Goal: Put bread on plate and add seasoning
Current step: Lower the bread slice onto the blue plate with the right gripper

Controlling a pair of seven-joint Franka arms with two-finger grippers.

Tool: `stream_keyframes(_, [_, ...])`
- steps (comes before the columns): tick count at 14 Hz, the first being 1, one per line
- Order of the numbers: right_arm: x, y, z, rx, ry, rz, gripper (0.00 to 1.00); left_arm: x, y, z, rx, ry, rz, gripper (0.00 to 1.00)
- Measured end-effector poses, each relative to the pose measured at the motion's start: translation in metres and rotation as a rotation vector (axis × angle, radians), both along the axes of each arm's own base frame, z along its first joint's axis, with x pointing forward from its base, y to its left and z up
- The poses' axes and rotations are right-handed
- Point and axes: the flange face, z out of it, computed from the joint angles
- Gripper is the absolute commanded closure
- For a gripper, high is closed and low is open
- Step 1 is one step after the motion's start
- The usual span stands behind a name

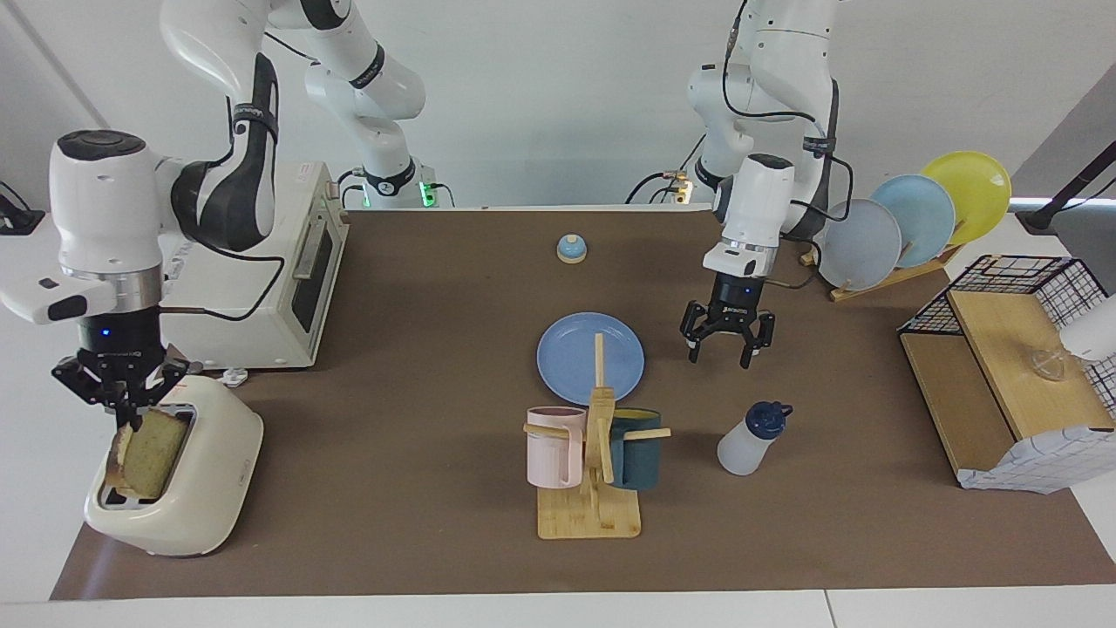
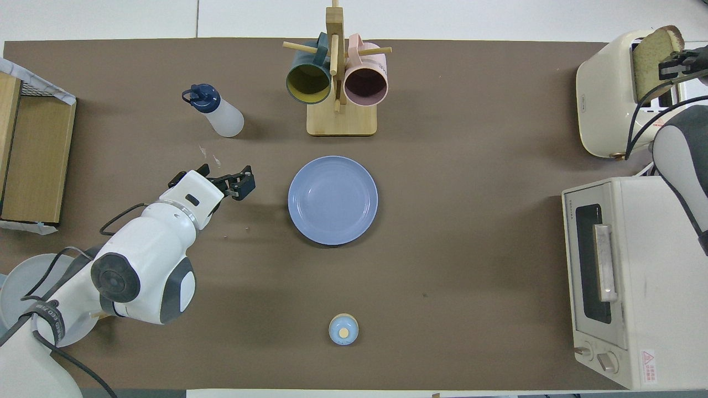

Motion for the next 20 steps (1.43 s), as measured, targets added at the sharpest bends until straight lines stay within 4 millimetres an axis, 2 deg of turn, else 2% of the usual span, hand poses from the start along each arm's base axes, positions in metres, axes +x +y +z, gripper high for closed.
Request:
stream_keyframes(2, [-0.001,0.034,0.038,-0.005,0.075,0.013,1.0,0.003,0.0,-0.007,0.002,0.005,0.0,0.0])
stream_keyframes(4, [-0.018,0.082,0.077,-0.009,0.137,0.049,1.0,0.011,0.003,-0.014,0.01,0.007,0.0,0.0])
stream_keyframes(6, [-0.045,0.146,0.101,-0.012,0.214,0.111,1.0,0.021,0.012,-0.02,0.037,-0.001,-0.007,0.0])
stream_keyframes(8, [-0.069,0.214,0.111,0.009,0.25,0.144,1.0,0.029,0.018,-0.023,0.051,-0.005,-0.007,0.0])
stream_keyframes(10, [-0.084,0.276,0.106,0.103,0.258,0.14,1.0,0.035,0.014,-0.029,0.058,-0.004,-0.012,0.0])
stream_keyframes(13, [-0.111,0.355,0.099,0.221,0.259,0.045,1.0,0.046,0.018,-0.039,0.113,-0.034,-0.005,0.0])
stream_keyframes(16, [-0.132,0.414,0.085,0.343,0.248,-0.029,1.0,0.051,0.019,-0.037,0.16,-0.075,-0.006,0.0])
stream_keyframes(18, [-0.147,0.459,0.066,0.408,0.222,-0.078,1.0,0.055,0.016,-0.034,0.163,-0.091,-0.006,0.0])
stream_keyframes(20, [-0.159,0.494,0.045,0.457,0.203,-0.102,1.0,0.056,0.013,-0.037,0.149,-0.113,0.006,0.0])
